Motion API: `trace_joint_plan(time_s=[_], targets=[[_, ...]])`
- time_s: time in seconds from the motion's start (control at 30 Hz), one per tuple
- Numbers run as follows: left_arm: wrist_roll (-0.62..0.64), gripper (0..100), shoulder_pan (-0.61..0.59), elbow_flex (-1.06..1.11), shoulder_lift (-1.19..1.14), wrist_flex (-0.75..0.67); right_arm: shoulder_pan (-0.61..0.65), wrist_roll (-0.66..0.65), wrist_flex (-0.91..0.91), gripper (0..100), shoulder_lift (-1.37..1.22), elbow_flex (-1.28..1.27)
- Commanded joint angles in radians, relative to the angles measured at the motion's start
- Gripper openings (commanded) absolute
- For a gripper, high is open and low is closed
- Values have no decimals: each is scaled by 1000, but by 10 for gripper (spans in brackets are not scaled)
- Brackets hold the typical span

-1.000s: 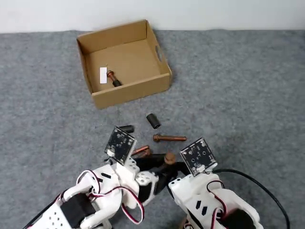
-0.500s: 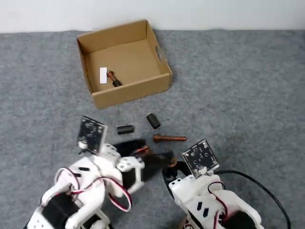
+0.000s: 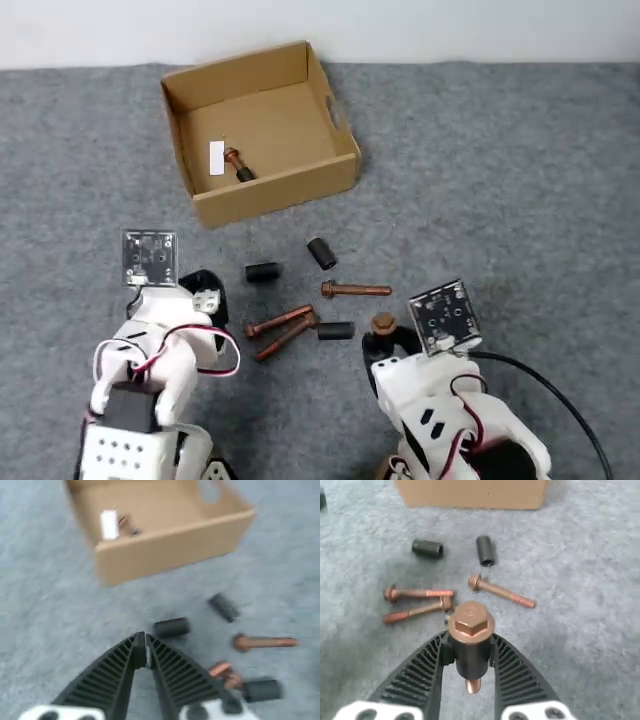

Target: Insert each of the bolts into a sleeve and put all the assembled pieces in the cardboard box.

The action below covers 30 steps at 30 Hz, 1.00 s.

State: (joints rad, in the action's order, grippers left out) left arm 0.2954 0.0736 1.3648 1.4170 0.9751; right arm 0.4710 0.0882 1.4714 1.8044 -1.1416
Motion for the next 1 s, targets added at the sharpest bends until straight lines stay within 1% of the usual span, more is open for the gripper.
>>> trace_joint_plan(time_s=[0.0,0.1,0.2,0.27,0.57,0.77,0.97], targets=[[-14,5,-26,127,11,-167,-35,-32,-87,8,-28,60],[-21,5,6,229,11,-252,-35,-61,-145,8,-160,115],[-92,5,17,308,11,-299,-35,-64,-232,8,-349,227],[-118,5,12,317,11,-316,-35,-66,-288,8,-495,316],[-127,5,14,325,6,-316,-35,-66,-496,8,-1167,819],[-124,5,14,325,8,-316,-35,-68,-526,8,-1546,1177],[-124,5,20,325,3,-315,-42,-68,-604,8,-1886,1487]])
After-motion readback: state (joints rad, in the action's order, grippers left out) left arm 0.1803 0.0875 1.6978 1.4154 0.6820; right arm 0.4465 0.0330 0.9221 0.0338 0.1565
